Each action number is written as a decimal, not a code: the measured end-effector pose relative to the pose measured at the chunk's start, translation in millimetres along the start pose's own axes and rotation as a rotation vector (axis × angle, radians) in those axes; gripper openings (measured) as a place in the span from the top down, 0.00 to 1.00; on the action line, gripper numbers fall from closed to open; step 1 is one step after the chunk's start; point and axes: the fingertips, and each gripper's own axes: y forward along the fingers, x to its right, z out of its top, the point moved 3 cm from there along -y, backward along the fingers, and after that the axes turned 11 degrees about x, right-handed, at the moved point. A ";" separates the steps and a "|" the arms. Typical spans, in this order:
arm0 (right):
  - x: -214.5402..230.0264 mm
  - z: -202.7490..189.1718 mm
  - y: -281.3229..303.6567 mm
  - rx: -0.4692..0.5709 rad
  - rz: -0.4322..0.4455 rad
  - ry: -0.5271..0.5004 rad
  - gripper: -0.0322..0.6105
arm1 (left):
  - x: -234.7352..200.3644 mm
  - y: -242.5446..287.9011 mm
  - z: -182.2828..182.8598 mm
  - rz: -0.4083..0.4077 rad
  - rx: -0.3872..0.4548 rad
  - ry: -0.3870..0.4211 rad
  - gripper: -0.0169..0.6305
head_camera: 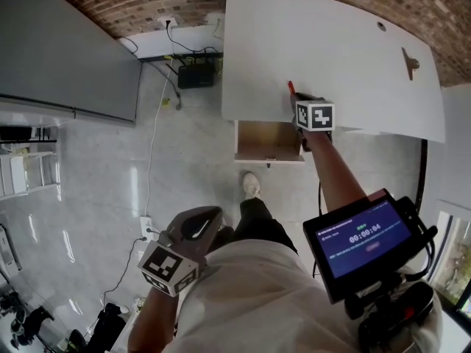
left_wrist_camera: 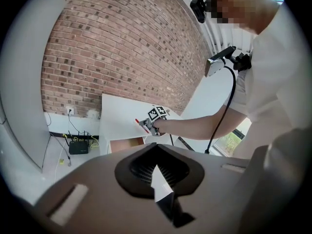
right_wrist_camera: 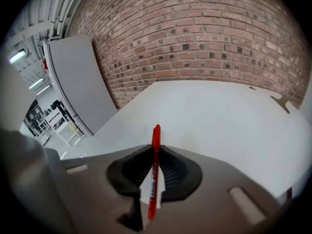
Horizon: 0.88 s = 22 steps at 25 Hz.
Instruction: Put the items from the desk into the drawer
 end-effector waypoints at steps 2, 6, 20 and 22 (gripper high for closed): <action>-6.9 -4.1 -15.0 0.020 -0.005 0.034 0.88 | 2.2 -6.0 -1.7 -0.019 0.001 0.004 0.96; -28.3 -30.0 -65.9 0.062 -0.018 0.080 0.88 | 19.6 -34.3 -17.4 -0.064 0.003 0.021 0.96; -67.2 -158.1 -108.5 0.010 -0.072 0.154 0.88 | 38.7 -90.8 -81.6 -0.125 -0.037 0.004 0.96; -67.3 -169.3 -96.6 0.004 -0.069 0.172 0.88 | 39.8 -94.0 -90.3 -0.118 -0.049 -0.002 0.96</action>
